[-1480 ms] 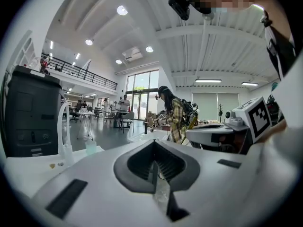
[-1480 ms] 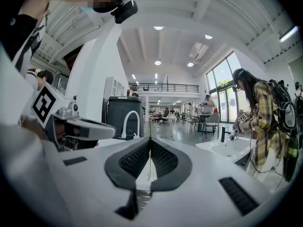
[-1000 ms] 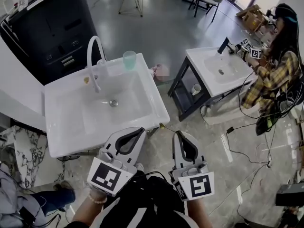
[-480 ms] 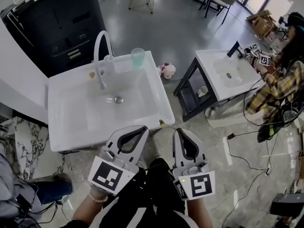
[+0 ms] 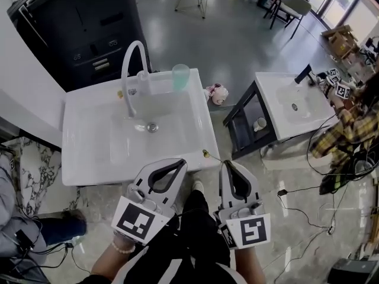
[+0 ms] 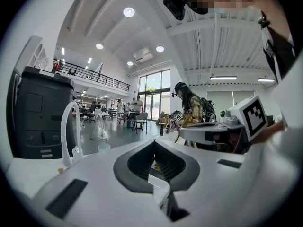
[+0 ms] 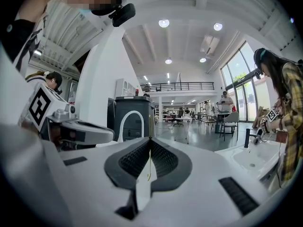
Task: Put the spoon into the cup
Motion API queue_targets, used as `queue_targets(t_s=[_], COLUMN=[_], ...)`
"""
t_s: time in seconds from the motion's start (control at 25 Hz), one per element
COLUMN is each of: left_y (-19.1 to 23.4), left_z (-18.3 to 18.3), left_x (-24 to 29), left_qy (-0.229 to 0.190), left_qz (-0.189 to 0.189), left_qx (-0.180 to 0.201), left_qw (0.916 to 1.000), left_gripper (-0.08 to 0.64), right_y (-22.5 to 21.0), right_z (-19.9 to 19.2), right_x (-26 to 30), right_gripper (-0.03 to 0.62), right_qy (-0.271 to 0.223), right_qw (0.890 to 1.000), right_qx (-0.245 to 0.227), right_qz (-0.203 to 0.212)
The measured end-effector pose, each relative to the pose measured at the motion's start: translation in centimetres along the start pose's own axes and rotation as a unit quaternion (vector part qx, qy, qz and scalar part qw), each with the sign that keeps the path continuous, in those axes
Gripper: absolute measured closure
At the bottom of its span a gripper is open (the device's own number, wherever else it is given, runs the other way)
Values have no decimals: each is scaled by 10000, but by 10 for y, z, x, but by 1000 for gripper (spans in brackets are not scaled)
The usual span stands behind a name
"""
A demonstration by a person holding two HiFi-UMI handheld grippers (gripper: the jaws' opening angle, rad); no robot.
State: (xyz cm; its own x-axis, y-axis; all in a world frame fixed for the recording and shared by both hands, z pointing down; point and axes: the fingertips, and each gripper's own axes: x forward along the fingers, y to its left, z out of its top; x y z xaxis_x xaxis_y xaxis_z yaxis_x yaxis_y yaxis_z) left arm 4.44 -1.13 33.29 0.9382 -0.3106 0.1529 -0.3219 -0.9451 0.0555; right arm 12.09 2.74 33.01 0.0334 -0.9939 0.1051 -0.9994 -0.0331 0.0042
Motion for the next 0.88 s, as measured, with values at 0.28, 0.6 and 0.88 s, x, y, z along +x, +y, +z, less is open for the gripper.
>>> queue_targets(t_s=[0.28,0.6,0.88], left_y=[17,37,50], left_z=[8,22,25], left_x=[37,74,93], left_qy=[-1,-34,-22], left_qz=[335,839,1339], left_qx=[-62,-130,-197], left_qw=[9994,9964,9908], left_gripper=[560,560,561], right_y=[-33,-69,-85], right_z=[6,15,18], right_x=[32,72,98], right_gripper=[584,584,584], right_qy=[-68,-60,-18], right_qw=[9996,9971,9920], right_qx=[46,-70,-111], right_qz=[262,753,1256])
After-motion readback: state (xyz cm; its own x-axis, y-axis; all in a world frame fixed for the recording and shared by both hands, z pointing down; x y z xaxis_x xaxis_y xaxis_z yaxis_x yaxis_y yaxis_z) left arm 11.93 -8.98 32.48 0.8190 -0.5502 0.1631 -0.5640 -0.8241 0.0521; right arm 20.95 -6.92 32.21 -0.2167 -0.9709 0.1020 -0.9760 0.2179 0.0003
